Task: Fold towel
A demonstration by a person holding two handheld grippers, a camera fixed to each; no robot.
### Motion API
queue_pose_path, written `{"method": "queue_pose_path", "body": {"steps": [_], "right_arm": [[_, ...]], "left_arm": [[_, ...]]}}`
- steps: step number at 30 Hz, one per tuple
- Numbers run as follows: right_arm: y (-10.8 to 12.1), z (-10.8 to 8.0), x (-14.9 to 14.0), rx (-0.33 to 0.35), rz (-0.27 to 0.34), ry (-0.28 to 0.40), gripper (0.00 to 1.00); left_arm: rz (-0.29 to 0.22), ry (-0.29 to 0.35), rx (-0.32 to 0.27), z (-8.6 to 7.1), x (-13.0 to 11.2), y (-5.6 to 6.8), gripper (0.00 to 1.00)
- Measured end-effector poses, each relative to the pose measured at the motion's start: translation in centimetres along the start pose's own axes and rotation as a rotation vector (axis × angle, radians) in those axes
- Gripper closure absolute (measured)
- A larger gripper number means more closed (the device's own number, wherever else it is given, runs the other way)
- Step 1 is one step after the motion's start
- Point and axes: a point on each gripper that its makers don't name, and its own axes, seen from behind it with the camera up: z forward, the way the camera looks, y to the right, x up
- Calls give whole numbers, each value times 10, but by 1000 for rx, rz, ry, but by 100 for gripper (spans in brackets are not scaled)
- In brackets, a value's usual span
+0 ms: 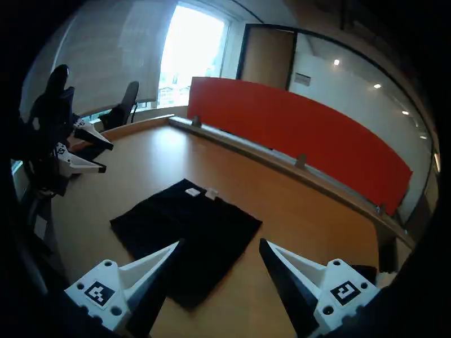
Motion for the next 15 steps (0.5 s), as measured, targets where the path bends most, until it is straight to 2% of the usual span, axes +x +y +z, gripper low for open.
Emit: {"method": "queue_pose_path", "body": {"steps": [6, 15], "right_arm": [[-9, 15, -29, 17, -4, -53, 0], [-23, 32, -75, 49, -8, -137, 0]], "left_arm": [[-9, -53, -27, 13, -27, 10, 5], [17, -150, -73, 27, -75, 26, 6]]}}
